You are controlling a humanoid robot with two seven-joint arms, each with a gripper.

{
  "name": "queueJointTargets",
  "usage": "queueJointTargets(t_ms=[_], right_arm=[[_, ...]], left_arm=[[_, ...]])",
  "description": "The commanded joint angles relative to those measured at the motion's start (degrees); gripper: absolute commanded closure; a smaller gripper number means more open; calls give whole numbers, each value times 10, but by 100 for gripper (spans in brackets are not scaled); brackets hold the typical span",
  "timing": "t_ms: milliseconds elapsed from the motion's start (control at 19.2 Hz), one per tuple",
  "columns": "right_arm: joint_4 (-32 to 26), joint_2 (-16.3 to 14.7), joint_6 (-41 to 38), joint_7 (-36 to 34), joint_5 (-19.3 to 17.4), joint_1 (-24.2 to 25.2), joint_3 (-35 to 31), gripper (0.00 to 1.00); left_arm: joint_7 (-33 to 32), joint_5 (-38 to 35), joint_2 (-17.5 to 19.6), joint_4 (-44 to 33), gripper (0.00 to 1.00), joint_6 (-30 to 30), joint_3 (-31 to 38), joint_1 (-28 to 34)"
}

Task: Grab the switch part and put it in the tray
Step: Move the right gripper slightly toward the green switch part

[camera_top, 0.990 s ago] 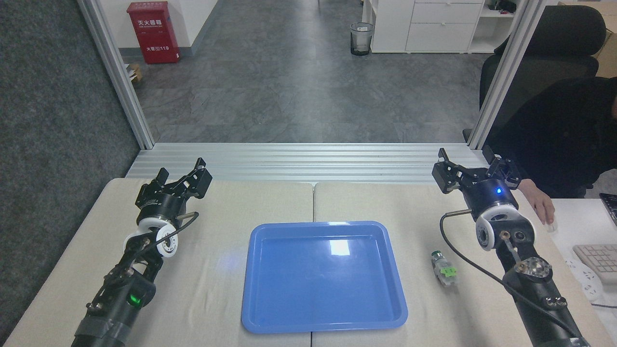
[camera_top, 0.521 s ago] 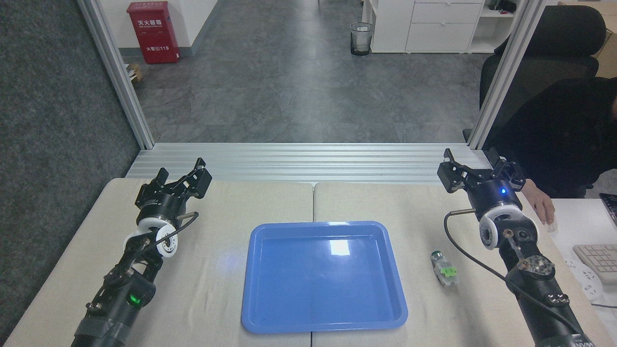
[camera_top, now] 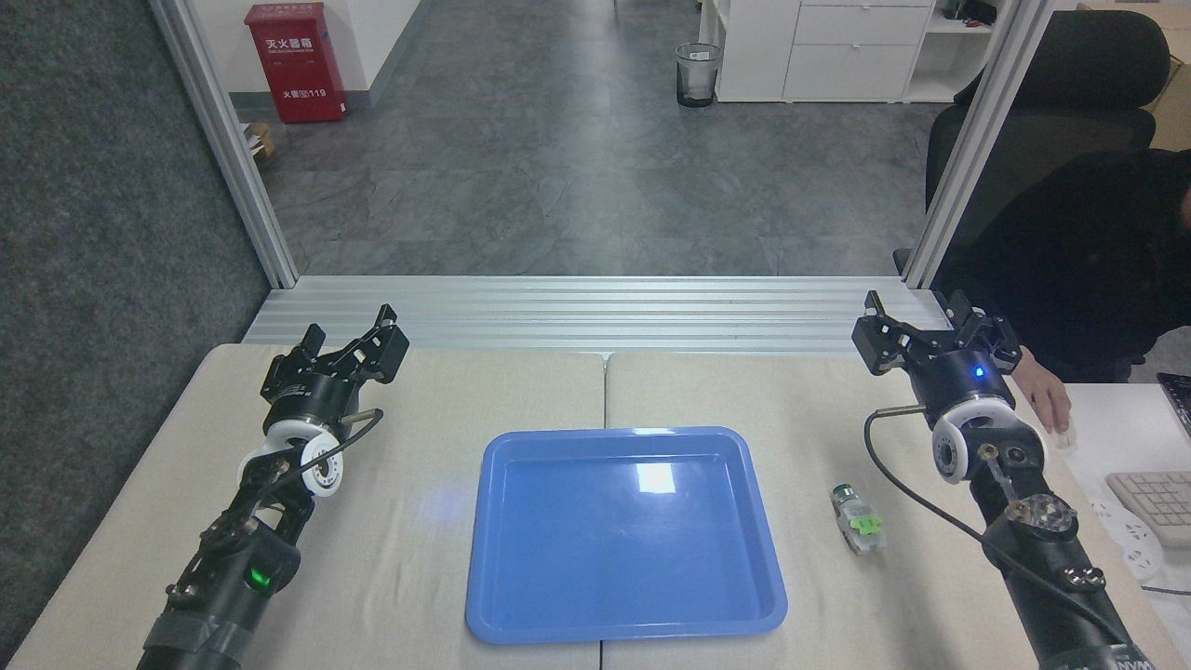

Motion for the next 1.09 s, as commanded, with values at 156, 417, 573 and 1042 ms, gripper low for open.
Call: queueJointTargets(t_ms=[156,417,573,1042], right_arm=[[9,-21,1,1,-1,1,-1,2],[-13,-25,0,1,-1,10,-1,2],[-15,-28,-1,1,-1,10,-1,2],[-40,-30,-5,1,-1,63,9,2]], left_arm=[[0,0,0,0,0,0,0,0],[0,0,0,0,0,0,0,0],[0,0,0,0,0,0,0,0],[0,0,0,0,0,0,0,0]])
